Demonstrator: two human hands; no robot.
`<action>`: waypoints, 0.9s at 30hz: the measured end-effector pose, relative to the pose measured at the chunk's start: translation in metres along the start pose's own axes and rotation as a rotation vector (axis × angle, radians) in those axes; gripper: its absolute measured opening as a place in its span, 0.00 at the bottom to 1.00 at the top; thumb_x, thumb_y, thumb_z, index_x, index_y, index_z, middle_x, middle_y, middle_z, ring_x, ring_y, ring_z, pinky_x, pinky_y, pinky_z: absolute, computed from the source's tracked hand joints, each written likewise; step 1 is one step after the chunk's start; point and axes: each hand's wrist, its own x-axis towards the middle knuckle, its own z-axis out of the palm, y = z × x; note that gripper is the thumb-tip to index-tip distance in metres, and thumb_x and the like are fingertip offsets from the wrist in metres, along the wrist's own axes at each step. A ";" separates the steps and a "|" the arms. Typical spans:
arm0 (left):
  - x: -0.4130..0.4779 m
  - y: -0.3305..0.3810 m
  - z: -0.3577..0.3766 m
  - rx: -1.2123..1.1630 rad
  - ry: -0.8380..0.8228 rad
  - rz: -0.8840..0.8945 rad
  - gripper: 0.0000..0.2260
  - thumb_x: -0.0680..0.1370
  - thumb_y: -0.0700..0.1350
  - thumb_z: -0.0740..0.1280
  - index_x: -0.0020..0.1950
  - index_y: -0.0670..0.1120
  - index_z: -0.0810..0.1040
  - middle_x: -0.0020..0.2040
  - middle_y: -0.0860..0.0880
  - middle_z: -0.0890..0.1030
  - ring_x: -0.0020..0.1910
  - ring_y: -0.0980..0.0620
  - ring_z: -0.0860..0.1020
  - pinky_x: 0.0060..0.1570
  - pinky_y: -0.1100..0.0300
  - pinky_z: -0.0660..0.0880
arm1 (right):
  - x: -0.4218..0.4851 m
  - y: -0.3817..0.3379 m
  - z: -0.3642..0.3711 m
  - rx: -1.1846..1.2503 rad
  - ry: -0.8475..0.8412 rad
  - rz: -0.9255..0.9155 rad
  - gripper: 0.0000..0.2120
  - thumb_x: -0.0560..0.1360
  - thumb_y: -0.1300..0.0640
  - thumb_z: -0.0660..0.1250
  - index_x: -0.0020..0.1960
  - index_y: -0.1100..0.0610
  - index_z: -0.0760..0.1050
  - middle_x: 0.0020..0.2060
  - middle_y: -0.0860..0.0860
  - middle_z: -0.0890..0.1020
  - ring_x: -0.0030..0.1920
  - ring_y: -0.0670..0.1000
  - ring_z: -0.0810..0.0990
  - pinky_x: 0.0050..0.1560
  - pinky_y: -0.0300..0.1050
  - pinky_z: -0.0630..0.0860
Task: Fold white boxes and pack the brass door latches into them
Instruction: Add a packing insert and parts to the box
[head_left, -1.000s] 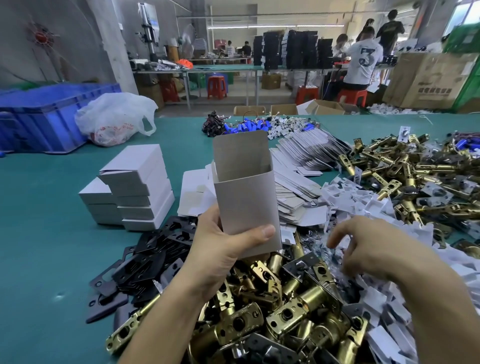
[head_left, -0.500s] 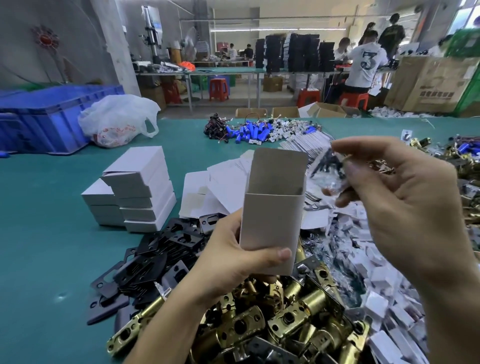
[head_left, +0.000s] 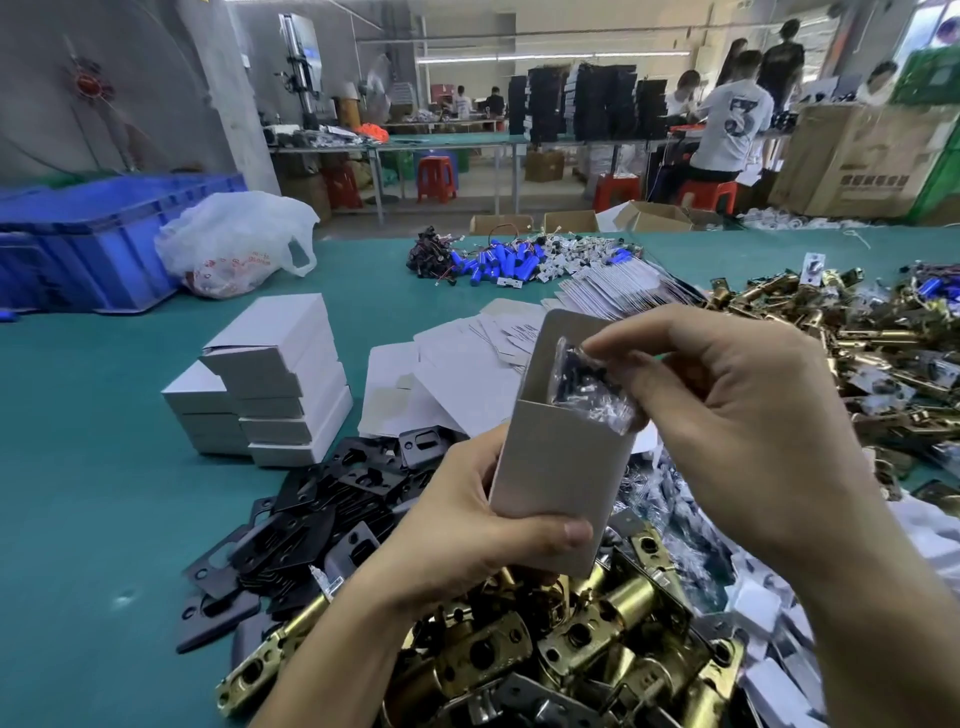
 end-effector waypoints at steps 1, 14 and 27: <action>0.000 0.000 0.000 0.002 -0.006 0.005 0.20 0.68 0.41 0.78 0.57 0.55 0.83 0.49 0.46 0.85 0.48 0.50 0.83 0.45 0.52 0.83 | -0.001 0.000 0.001 -0.056 0.001 -0.003 0.12 0.76 0.66 0.69 0.48 0.49 0.84 0.37 0.36 0.82 0.39 0.37 0.82 0.38 0.32 0.76; 0.001 -0.001 -0.001 -0.039 0.012 0.042 0.17 0.67 0.43 0.79 0.53 0.55 0.83 0.45 0.51 0.84 0.46 0.53 0.82 0.44 0.55 0.82 | -0.001 -0.007 0.002 -0.187 -0.281 0.104 0.14 0.74 0.42 0.60 0.54 0.40 0.81 0.47 0.38 0.73 0.50 0.34 0.72 0.45 0.26 0.66; 0.000 -0.001 0.001 -0.020 -0.023 0.027 0.15 0.66 0.39 0.79 0.49 0.51 0.83 0.42 0.50 0.82 0.42 0.52 0.81 0.39 0.50 0.82 | -0.005 -0.013 0.003 -0.081 -0.338 0.099 0.09 0.78 0.47 0.65 0.49 0.45 0.83 0.42 0.37 0.84 0.46 0.41 0.81 0.46 0.48 0.76</action>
